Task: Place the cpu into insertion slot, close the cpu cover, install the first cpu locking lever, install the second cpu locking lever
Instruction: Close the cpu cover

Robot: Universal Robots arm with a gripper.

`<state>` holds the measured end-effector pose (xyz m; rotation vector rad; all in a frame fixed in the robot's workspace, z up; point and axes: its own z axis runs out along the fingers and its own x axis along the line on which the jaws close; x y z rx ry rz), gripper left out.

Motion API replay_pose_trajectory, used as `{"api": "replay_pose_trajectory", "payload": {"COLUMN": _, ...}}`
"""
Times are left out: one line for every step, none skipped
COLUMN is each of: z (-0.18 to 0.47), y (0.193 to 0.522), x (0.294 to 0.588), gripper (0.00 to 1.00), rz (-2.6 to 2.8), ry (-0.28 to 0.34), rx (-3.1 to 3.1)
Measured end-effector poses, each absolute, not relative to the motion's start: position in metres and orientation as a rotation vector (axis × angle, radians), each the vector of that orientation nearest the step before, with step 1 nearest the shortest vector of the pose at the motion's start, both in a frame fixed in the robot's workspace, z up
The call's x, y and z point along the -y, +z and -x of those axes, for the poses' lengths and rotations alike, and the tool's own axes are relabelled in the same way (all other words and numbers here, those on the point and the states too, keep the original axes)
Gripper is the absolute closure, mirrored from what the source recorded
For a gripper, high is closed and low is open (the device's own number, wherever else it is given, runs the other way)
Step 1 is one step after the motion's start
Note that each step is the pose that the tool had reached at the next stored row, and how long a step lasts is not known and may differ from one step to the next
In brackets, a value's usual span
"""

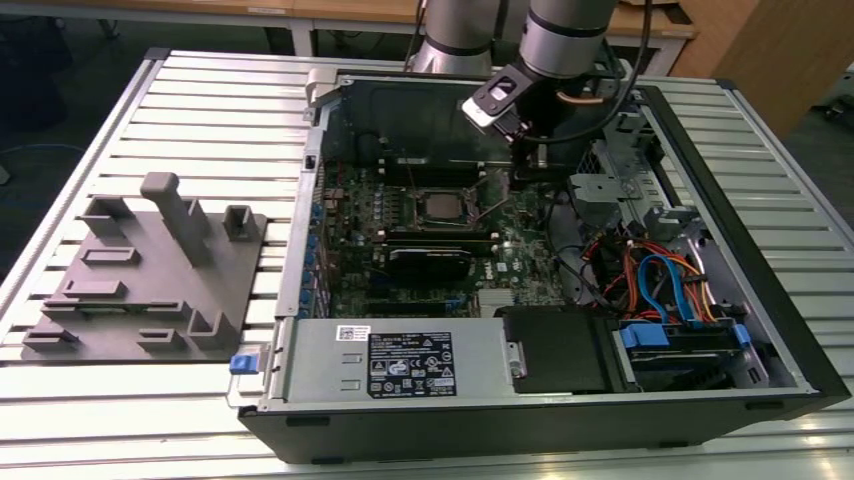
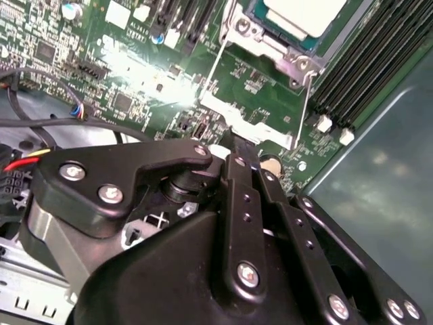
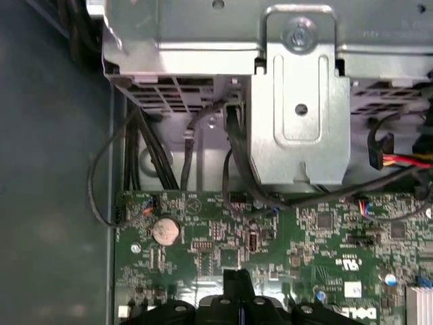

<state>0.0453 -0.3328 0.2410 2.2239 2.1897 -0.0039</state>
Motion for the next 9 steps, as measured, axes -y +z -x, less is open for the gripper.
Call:
{"api": "replay_pose_trajectory", "payload": {"z": -0.0441, "y": 0.2410, "x": 0.3327, "gripper": 0.90, "rz": -2.224, "ry": -0.004, "rx": -2.189}}
{"api": "replay_pose_trajectory", "payload": {"z": -0.0428, "y": 0.2409, "x": 0.3326, "gripper": 0.90, "rz": -2.224, "ry": -0.004, "rx": -2.189}}
{"api": "replay_pose_trajectory", "payload": {"z": -0.0416, "y": 0.2410, "x": 0.3326, "gripper": 0.90, "rz": -2.224, "ry": -0.004, "rx": -2.189}}
{"api": "replay_pose_trajectory", "payload": {"z": -0.0404, "y": 0.2410, "x": 0.3326, "gripper": 0.90, "rz": -2.224, "ry": -0.004, "rx": -2.189}}
{"api": "replay_pose_trajectory", "payload": {"z": -0.0395, "y": 0.2409, "x": 0.3325, "gripper": 0.90, "rz": -2.225, "ry": -0.004, "rx": -2.189}}
{"api": "replay_pose_trajectory", "payload": {"z": -0.0386, "y": 0.2409, "x": 0.3325, "gripper": 0.90, "rz": -2.225, "ry": -0.003, "rx": -2.189}}
{"api": "replay_pose_trajectory", "payload": {"z": -0.0377, "y": 0.2409, "x": 0.3324, "gripper": 0.90, "rz": -2.225, "ry": -0.004, "rx": -2.188}}
{"api": "replay_pose_trajectory", "payload": {"z": -0.0369, "y": 0.2409, "x": 0.3324, "gripper": 0.90, "rz": -2.225, "ry": -0.004, "rx": -2.188}}
{"api": "replay_pose_trajectory", "payload": {"z": -0.0362, "y": 0.2409, "x": 0.3324, "gripper": 0.90, "rz": -2.225, "ry": -0.004, "rx": -2.188}}
